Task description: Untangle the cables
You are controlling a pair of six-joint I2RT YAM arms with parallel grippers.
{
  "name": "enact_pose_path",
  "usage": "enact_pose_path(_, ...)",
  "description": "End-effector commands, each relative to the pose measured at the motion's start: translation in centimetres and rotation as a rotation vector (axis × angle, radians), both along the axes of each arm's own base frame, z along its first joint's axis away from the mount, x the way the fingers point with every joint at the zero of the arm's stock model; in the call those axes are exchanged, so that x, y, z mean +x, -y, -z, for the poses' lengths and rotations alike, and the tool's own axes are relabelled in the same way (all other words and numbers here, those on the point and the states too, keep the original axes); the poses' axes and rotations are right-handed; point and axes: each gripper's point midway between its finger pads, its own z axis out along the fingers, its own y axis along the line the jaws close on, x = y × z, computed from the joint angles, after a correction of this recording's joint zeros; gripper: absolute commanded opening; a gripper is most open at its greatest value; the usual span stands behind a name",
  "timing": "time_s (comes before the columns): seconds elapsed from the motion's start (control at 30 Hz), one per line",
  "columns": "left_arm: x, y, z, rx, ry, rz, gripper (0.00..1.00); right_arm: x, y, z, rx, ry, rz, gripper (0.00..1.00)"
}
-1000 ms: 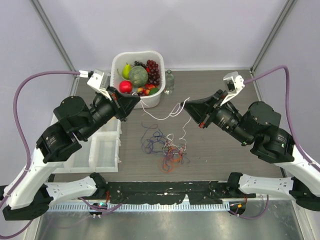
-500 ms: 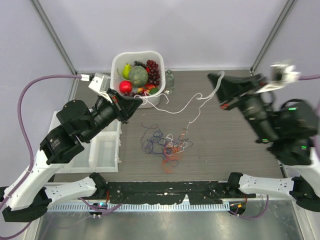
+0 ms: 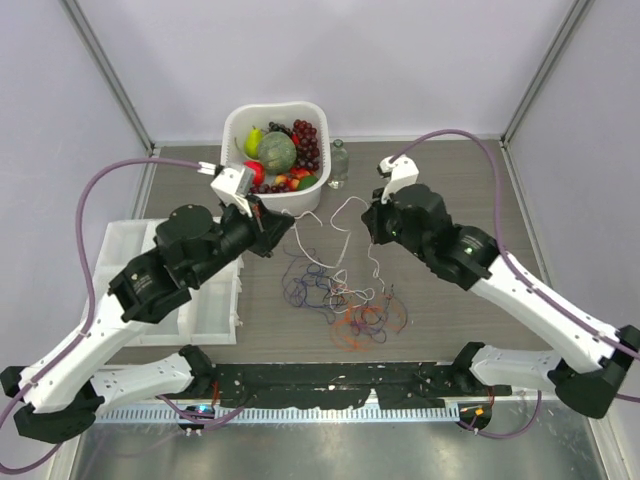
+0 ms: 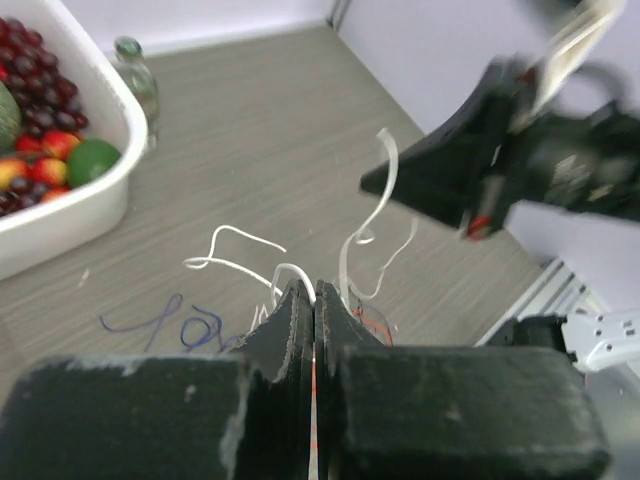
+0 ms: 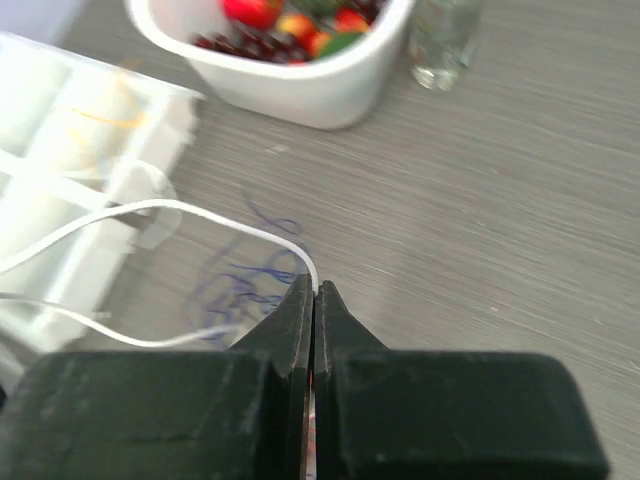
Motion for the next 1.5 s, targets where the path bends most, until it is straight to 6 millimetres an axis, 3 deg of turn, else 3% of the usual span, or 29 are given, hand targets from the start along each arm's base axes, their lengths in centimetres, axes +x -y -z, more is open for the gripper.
enact_pose_path(0.0, -0.9, 2.7, 1.3, -0.055, 0.002, 0.125, 0.0, -3.6, -1.0, -4.5, 0.208, -0.031, -0.101, 0.01)
enact_pose_path(0.17, -3.0, 6.4, 2.2, -0.168, 0.055, 0.345, 0.0, -5.9, -1.4, -4.7, 0.371, -0.116, -0.112, 0.01)
enact_pose_path(0.27, -3.1, 7.8, 3.4, -0.224, 0.094, 0.401, 0.0, -6.7, -2.6, -5.2, 0.481, -0.152, -0.145, 0.01)
enact_pose_path(0.37, -3.3, 9.3, 4.3, -0.262, 0.111, 0.46, 0.0, -6.6, -3.4, -5.6, 0.583, -0.183, -0.125, 0.01)
enact_pose_path(0.53, -3.8, 11.1, 5.4, -0.317, 0.118, 0.55, 0.05, -6.0, -4.1, -4.5, 0.632, -0.236, -0.074, 0.01)
enact_pose_path(0.73, -3.7, 11.5, 7.1, -0.296, 0.113, 0.564, 0.11, -5.7, -4.0, -4.5, 0.671, -0.248, -0.041, 0.01)
enact_pose_path(1.23, -3.0, 12.3, 8.7, -0.261, 0.086, 0.558, 0.34, -6.0, -4.8, -4.4, 0.718, -0.272, -0.065, 0.01)
enact_pose_path(1.33, -2.5, 12.5, 9.0, -0.246, 0.076, 0.541, 0.31, -6.6, -5.3, -4.9, 0.744, -0.285, -0.107, 0.01)
enact_pose_path(1.47, -1.7, 12.2, 8.7, -0.245, 0.078, 0.495, 0.09, -7.0, -5.3, -4.7, 0.738, -0.285, -0.129, 0.01)
